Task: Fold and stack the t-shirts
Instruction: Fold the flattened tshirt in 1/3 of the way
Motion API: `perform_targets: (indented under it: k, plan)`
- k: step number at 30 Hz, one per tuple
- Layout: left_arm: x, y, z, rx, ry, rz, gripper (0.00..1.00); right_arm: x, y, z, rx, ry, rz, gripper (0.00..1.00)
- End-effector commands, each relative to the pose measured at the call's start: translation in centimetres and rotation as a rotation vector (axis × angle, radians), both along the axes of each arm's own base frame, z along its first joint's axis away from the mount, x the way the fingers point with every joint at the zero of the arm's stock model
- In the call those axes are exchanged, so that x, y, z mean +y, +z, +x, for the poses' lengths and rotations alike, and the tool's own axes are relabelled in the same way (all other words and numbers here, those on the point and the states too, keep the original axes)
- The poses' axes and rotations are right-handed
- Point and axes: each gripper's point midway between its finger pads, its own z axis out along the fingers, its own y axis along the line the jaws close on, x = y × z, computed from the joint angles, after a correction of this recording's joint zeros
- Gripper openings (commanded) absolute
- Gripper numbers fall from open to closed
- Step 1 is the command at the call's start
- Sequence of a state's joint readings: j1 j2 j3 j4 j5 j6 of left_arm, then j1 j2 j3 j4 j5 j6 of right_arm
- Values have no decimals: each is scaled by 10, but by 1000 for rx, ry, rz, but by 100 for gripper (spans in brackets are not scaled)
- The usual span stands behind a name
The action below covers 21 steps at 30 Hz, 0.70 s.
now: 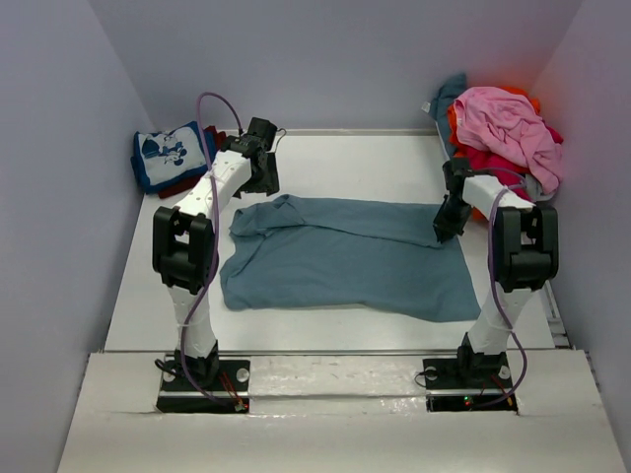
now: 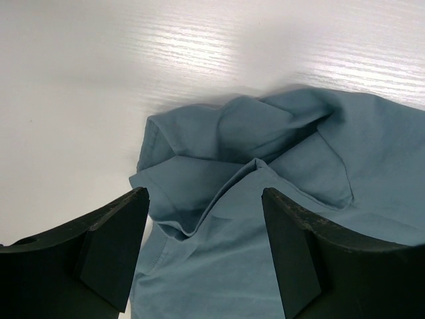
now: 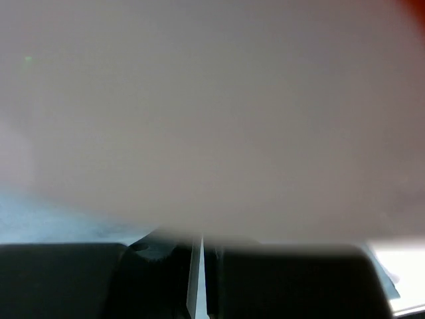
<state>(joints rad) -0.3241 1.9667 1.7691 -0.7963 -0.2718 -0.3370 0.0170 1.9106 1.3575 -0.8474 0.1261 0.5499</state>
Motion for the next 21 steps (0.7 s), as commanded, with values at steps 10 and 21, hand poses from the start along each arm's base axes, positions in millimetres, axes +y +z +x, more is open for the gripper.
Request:
perform_targets:
  k: [10,21]
  plan:
    - [0,0,0,2,-18,-8,81,-8,42,-18,-2,-40,-77,9]
    - [-2,-2,-4,10,-34,-22,80,-16,41,-18,0,-68,-63,45]
